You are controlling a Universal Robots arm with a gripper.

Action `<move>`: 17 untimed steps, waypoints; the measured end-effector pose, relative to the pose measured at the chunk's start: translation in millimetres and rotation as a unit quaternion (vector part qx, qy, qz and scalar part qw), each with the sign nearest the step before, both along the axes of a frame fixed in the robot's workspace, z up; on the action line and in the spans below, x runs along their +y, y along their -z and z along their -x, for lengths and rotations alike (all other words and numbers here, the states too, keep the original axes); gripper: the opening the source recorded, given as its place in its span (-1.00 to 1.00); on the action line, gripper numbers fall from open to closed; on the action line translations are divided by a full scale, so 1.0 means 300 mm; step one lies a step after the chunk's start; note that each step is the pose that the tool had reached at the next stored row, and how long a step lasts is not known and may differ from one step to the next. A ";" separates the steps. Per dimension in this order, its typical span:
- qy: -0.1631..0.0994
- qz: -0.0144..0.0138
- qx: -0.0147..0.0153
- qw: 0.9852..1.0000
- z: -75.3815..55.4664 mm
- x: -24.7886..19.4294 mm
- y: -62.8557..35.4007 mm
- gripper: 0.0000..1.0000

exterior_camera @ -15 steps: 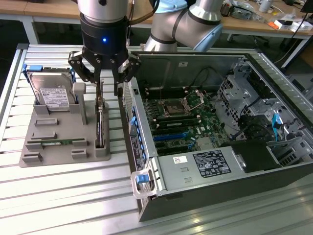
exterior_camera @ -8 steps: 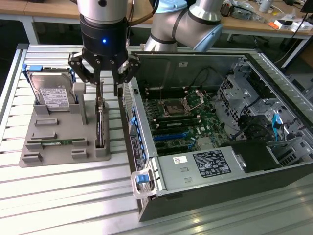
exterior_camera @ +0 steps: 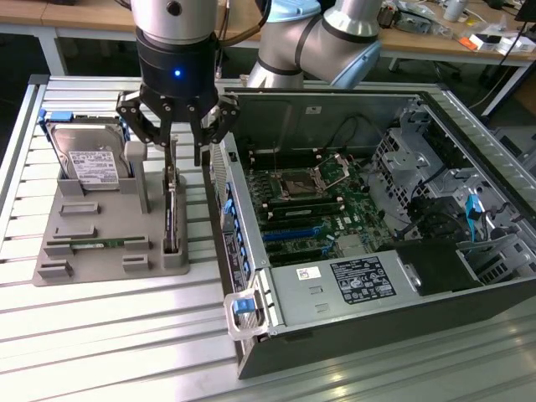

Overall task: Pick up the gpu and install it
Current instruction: 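Pick up the gpu and move the gpu toward the slot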

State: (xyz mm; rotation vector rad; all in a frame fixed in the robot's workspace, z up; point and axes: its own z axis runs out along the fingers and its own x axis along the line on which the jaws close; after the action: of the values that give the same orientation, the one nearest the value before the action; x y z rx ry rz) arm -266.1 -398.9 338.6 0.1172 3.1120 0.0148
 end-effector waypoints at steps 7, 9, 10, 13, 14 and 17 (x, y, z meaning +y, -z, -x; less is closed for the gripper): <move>0.000 0.000 0.000 1.000 0.002 0.000 0.006 -0.16; 0.000 0.000 0.000 1.000 0.002 0.000 0.007 -0.16; 0.000 0.000 0.000 1.000 0.002 0.000 0.009 -0.16; 0.000 0.000 0.000 1.000 0.003 0.000 0.011 -0.16; 0.000 0.000 0.000 1.000 0.003 0.000 0.012 -0.16; 0.000 0.000 0.000 1.000 0.004 0.000 0.015 -0.16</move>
State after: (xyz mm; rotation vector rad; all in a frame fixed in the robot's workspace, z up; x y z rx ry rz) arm -267.4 -398.9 333.9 0.1172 3.1120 0.0148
